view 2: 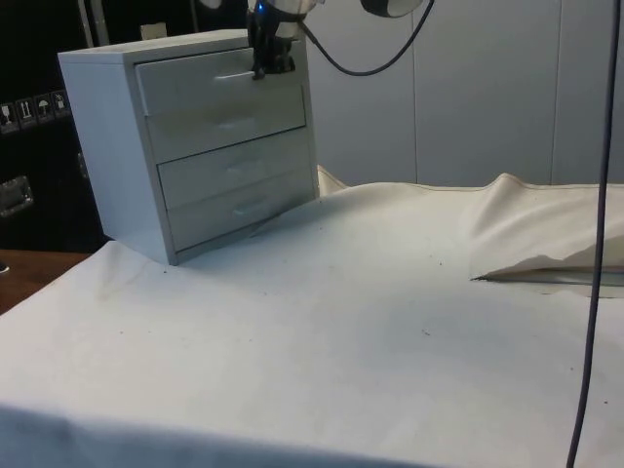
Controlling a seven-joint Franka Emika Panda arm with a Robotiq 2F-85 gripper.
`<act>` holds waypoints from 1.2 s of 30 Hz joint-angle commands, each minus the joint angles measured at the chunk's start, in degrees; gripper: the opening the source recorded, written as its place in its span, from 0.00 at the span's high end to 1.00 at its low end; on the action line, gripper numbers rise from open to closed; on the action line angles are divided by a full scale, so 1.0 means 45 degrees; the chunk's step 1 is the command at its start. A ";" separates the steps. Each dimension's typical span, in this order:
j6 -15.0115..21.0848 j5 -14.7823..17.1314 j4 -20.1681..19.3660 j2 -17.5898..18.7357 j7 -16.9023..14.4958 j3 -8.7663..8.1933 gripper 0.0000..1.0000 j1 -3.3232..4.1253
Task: Open the drawer, then close it.
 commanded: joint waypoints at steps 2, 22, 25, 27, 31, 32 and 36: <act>-0.0102 -0.0013 -0.0178 -0.0204 0.0013 0.0064 1.00 0.0102; -0.0382 -0.0038 -0.0777 -0.0891 -0.0115 0.0115 1.00 0.0064; -0.0318 0.0038 -0.0649 -0.0738 -0.0153 0.0051 1.00 0.0051; -0.0191 0.0140 -0.0446 -0.0446 -0.0178 -0.0051 1.00 0.0013; 0.0064 0.0369 -0.0115 0.0038 -0.0229 -0.0191 1.00 -0.0064; -0.0178 0.0178 -0.0089 -0.0051 -0.0038 -0.0229 1.00 0.0038; 0.0280 0.0586 0.0216 0.0522 -0.0255 -0.0318 1.00 -0.0127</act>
